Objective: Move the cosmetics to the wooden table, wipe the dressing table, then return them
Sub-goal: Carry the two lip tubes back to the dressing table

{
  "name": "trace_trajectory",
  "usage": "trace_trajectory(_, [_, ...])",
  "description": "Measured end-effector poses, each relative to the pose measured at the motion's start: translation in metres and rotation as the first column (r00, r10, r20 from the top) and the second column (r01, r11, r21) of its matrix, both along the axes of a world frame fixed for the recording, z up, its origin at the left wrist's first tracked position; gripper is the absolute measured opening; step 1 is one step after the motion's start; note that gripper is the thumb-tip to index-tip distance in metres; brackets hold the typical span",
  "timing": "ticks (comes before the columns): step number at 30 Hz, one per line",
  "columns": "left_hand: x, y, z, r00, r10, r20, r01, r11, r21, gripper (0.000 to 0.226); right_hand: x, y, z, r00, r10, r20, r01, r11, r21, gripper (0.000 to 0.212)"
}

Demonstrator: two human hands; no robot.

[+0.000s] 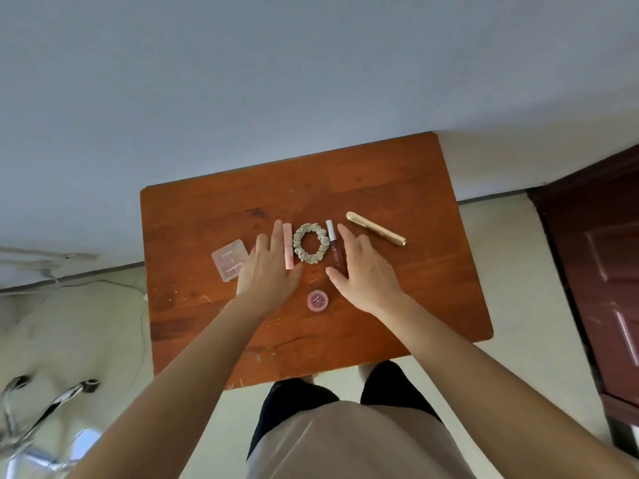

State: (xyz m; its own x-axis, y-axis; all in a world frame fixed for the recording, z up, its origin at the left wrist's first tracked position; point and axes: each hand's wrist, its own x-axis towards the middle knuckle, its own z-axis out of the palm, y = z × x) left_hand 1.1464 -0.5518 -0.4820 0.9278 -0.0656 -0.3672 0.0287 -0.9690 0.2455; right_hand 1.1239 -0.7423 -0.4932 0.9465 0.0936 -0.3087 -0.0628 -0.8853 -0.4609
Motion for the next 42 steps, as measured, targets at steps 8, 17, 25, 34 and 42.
trace_trajectory(8, [0.012,0.003,-0.007,1.0,-0.008,-0.017,0.005,0.987,-0.162,0.08,-0.009,0.013,-0.002,0.994,-0.109,0.012,0.109,0.994,-0.031,0.072])
trace_trajectory(17, [0.035,0.01,0.096,0.926,0.079,0.37,0.05,0.944,-0.326,0.067,0.033,0.008,0.076,0.913,-0.213,0.349,0.172,0.974,0.144,0.056])
trace_trajectory(25, [0.056,-0.014,0.223,0.737,0.14,0.661,0.146,0.922,-0.358,0.063,0.084,-0.025,0.19,0.681,-0.404,0.611,0.165,0.897,0.41,0.051])
trace_trajectory(34, [0.034,0.002,0.281,0.576,0.081,0.813,0.378,0.856,-0.353,0.056,0.05,-0.025,0.242,0.499,-0.479,0.722,0.219,0.876,0.43,0.052])
trace_trajectory(42, [-0.012,-0.065,0.264,0.67,-0.062,0.74,0.598,0.637,-0.487,0.054,-0.117,-0.042,0.243,0.375,-0.54,0.754,0.56,0.78,0.28,0.052])
